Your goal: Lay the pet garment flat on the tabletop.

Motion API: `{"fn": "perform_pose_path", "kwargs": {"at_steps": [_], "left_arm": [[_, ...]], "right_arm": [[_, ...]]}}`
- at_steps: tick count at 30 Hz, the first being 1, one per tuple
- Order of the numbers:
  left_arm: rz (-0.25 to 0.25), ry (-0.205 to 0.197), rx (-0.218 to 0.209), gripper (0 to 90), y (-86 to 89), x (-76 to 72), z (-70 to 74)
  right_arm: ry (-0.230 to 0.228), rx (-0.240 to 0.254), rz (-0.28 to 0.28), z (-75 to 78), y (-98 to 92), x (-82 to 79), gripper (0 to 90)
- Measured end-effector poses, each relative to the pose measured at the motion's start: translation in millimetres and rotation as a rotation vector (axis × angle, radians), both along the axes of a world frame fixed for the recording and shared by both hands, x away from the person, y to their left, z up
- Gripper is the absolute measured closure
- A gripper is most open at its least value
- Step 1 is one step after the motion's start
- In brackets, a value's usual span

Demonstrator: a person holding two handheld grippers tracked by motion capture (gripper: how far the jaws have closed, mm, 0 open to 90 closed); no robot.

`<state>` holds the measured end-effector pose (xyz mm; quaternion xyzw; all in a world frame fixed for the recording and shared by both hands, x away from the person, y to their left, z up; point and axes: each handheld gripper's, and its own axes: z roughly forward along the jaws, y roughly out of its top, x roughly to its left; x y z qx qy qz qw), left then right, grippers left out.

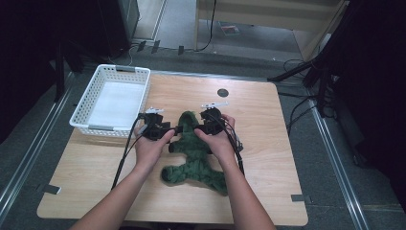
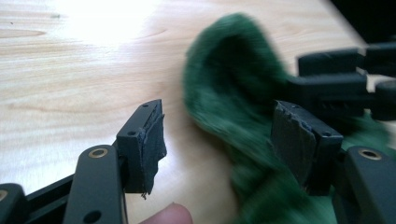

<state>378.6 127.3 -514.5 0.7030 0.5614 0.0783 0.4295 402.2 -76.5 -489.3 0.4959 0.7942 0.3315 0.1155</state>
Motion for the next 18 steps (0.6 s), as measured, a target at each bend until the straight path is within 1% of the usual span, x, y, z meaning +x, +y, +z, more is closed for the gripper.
{"fn": "perform_pose_path", "kwargs": {"at_steps": [1,2,3,4,5,6,7,8,9,10,11,12,13,14,15,16,17,18], "left_arm": [[0.010,0.009,0.020,35.2,-2.8,5.5,-1.3],[0.024,0.021,0.047,35.9,-5.8,10.3,-2.0],[0.042,0.027,0.088,37.2,-9.2,15.4,-3.1],[0.046,0.033,0.103,38.3,-12.2,20.0,-4.6],[0.039,0.048,0.112,40.3,-15.3,24.3,-6.1],[0.040,0.049,0.140,42.7,-18.8,27.4,-7.7],[0.039,0.041,0.175,47.9,-22.7,29.4,-8.8],[0.028,0.034,0.185,56.3,-24.2,29.9,-9.2],[0.022,0.016,0.207,62.7,-25.4,29.1,-9.2],[0.021,-0.009,0.228,72.7,-26.2,27.6,-8.8],[0.008,-0.023,0.236,81.4,-25.9,26.8,-8.8],[0.005,-0.029,0.237,87.5,-24.9,26.6,-9.0],[0.013,-0.034,0.245,90.0,-23.2,26.9,-9.0],[0.012,-0.034,0.256,90.0,-19.8,27.8,-8.7],[0.018,-0.034,0.251,90.0,-18.6,28.5,-9.0],[0.012,-0.034,0.241,90.0,-16.2,29.2,-9.3],[-0.004,-0.033,0.215,89.6,-13.6,29.9,-8.9],[-0.015,-0.040,0.176,82.8,-12.3,30.6,-8.4]], "right_arm": [[0.012,-0.019,-0.008,-4.6,-1.5,2.7,56.1],[0.010,-0.027,-0.021,-7.9,-5.0,4.9,64.8],[0.006,-0.021,-0.053,-9.2,-10.2,5.6,74.3],[0.011,-0.001,-0.067,-10.2,-16.6,7.0,80.5],[0.021,0.025,-0.076,-10.9,-23.0,8.8,85.8],[0.026,0.046,-0.085,-11.6,-29.3,10.5,87.7],[0.018,0.056,-0.097,-12.3,-34.8,11.6,88.1],[0.013,0.077,-0.109,-12.9,-40.5,12.6,88.3],[0.012,0.087,-0.109,-13.4,-43.8,13.3,88.3],[0.009,0.098,-0.112,-14.4,-48.3,14.1,88.3],[0.006,0.108,-0.125,-15.7,-52.3,14.6,88.2],[0.001,0.107,-0.137,-17.5,-56.3,15.1,88.2],[-0.005,0.093,-0.149,-19.8,-60.7,15.7,88.2],[-0.005,0.083,-0.167,-22.2,-65.4,16.1,88.1],[0.003,0.087,-0.189,-25.5,-72.2,17.1,87.9],[0.008,0.099,-0.196,-27.3,-76.6,17.8,86.9],[0.017,0.122,-0.200,-28.9,-82.1,18.1,84.3],[0.023,0.155,-0.174,-29.3,-85.4,17.9,79.0]]}}
